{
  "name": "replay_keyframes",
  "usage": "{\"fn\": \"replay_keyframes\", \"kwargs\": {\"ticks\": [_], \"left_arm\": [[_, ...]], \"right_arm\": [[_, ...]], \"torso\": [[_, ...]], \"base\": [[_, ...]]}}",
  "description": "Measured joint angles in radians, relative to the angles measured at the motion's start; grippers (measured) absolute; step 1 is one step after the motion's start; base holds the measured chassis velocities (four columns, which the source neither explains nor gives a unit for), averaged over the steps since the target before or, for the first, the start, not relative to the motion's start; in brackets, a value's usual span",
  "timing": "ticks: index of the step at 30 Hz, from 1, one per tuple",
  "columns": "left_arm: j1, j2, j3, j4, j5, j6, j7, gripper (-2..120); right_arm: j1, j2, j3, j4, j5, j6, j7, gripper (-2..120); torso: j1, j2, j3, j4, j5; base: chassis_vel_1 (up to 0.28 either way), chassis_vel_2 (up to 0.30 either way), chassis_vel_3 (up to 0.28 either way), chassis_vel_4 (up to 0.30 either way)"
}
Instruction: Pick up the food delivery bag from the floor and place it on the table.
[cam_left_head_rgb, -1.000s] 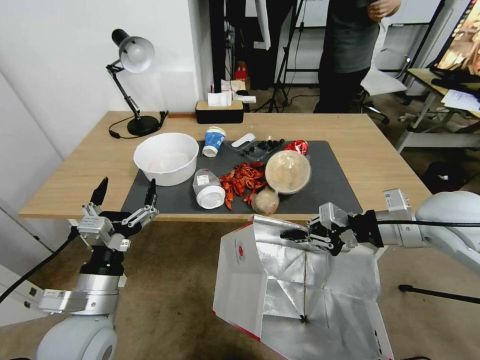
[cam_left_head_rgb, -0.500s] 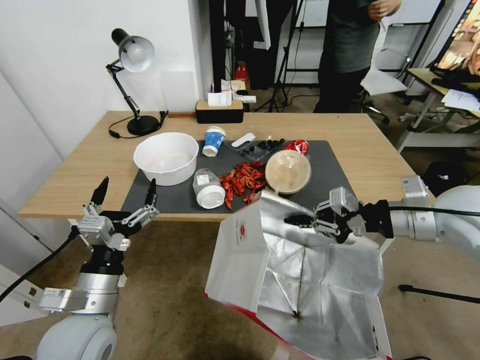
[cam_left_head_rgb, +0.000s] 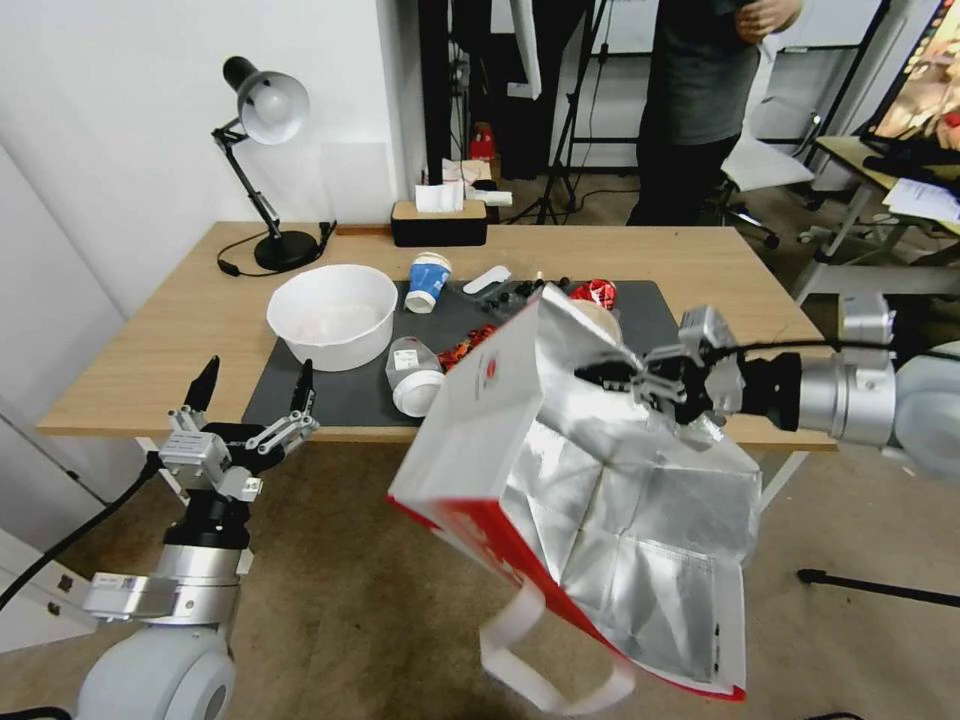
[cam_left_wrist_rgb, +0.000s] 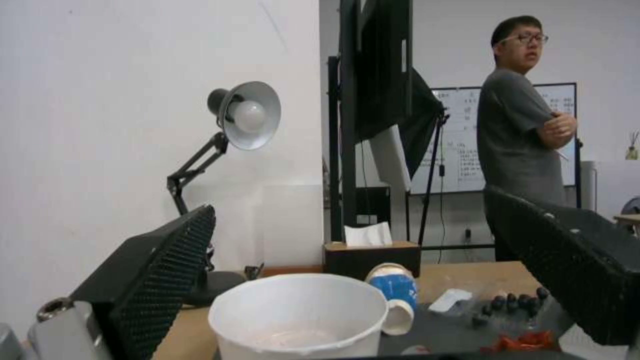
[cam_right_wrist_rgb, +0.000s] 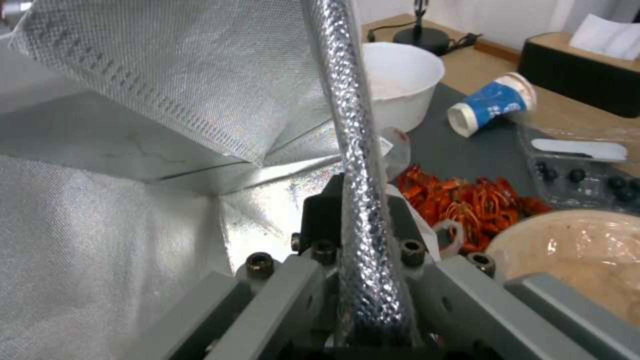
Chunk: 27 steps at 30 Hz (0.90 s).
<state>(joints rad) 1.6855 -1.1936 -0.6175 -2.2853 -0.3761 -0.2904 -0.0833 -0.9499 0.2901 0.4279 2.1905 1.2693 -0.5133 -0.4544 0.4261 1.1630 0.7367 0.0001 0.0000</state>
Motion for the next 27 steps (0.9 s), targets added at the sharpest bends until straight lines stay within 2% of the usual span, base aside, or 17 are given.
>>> {"fn": "replay_keyframes", "kwargs": {"ticks": [9,20,23,25,26,27], "left_arm": [[-0.010,0.011,0.000,0.009,-0.010,-0.001,-0.010,100],[-0.021,0.015,0.003,0.018,-0.013,-0.001,-0.012,100],[-0.021,0.015,0.003,0.020,-0.013,-0.001,-0.012,100],[-0.021,0.013,0.007,0.024,-0.013,-0.001,-0.012,100],[-0.021,0.013,0.007,0.024,-0.013,-0.001,-0.012,100],[-0.023,0.012,0.008,0.026,-0.012,-0.001,-0.013,100]], "right_arm": [[0.084,-0.025,0.010,0.004,0.170,-0.040,0.116,0],[0.188,-0.026,0.000,0.000,0.305,-0.082,0.254,0],[0.210,-0.023,0.002,0.000,0.340,-0.096,0.307,0],[0.250,-0.017,0.003,-0.002,0.399,-0.112,0.393,0],[0.250,-0.017,0.003,-0.002,0.399,-0.112,0.393,0],[0.276,-0.011,0.003,-0.004,0.445,-0.121,0.454,0]], "torso": [[0.000,0.000,0.000,0.0000,0.0000],[0.000,-0.001,-0.001,0.0000,0.0000],[0.000,-0.001,-0.001,-0.0001,0.0002],[0.000,-0.001,-0.001,0.0000,0.0000],[0.000,-0.001,-0.001,0.0000,0.0000],[0.000,-0.001,-0.001,0.0000,0.0000]], "base": [[0.000,0.000,0.000,0.000],[0.000,0.000,0.000,0.000],[0.000,0.000,0.000,0.000],[0.000,0.000,0.000,0.000],[0.000,0.000,0.000,0.000],[0.000,0.000,0.000,0.000]]}}
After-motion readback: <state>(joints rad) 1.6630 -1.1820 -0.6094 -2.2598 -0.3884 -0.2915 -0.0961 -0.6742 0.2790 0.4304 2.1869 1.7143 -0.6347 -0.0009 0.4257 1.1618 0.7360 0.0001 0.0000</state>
